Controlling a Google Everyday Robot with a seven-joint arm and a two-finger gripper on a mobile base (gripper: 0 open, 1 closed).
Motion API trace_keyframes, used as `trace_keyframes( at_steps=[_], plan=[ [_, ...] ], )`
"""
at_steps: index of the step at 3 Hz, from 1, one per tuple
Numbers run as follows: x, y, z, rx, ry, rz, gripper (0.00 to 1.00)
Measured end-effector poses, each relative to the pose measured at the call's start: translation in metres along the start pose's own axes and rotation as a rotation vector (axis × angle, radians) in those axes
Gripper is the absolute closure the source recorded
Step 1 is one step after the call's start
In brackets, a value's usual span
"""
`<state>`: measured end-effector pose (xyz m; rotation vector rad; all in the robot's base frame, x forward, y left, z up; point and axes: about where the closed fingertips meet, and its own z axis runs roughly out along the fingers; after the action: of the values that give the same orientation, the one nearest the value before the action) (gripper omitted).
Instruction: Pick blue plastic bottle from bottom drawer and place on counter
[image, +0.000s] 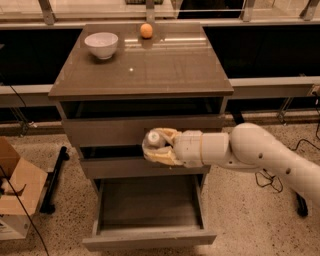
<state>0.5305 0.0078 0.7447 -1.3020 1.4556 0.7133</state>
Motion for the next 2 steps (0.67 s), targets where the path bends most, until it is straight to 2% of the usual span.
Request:
trace_keyframes(
  at_steps=[1,2],
  plan=[
    [-0.0253,-0.0009,-0.0054,0.008,0.019,-0.053,1.00],
    [-0.0232,-0.0006,-0.0044,0.006,0.016,-0.048,1.00]
  ],
)
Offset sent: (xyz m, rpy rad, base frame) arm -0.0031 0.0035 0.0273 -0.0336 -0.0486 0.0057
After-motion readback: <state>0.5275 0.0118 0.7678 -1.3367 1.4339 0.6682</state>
